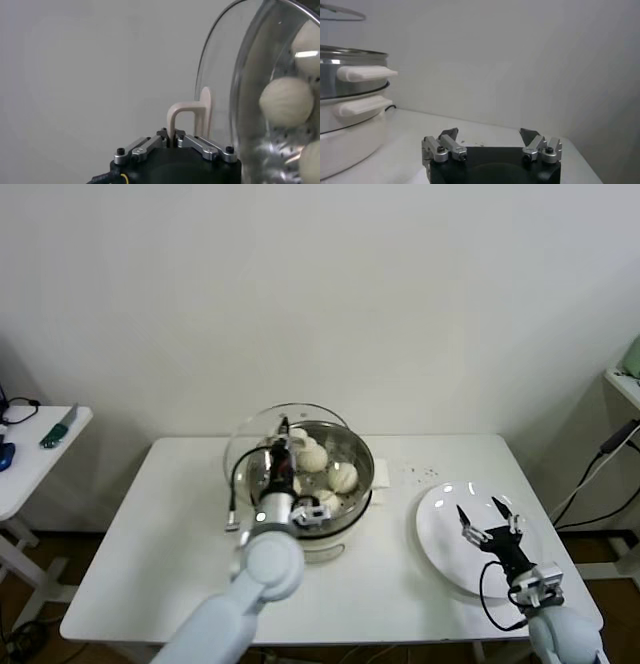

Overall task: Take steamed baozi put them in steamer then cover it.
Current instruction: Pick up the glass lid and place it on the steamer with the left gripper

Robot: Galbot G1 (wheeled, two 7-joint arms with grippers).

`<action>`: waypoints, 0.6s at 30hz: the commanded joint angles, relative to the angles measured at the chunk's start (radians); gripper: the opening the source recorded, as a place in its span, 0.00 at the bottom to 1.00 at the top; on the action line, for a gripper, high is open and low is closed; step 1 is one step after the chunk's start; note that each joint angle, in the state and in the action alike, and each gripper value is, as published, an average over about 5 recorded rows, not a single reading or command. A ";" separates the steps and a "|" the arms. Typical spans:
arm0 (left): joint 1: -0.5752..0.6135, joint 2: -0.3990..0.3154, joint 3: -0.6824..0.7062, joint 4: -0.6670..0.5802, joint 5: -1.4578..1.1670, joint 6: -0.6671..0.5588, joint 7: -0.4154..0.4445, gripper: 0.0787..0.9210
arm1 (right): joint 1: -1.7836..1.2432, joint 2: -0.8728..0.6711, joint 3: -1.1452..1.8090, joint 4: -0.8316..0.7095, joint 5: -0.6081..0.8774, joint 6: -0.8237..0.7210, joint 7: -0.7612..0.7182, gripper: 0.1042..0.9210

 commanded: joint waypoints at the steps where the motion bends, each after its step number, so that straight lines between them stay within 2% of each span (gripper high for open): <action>1: -0.029 -0.162 0.056 0.138 0.054 0.049 0.020 0.09 | -0.011 0.005 0.022 -0.002 -0.008 0.005 -0.002 0.88; 18: -0.044 -0.124 0.032 0.188 0.044 0.049 0.021 0.09 | -0.020 0.021 0.033 -0.008 -0.020 0.016 -0.015 0.88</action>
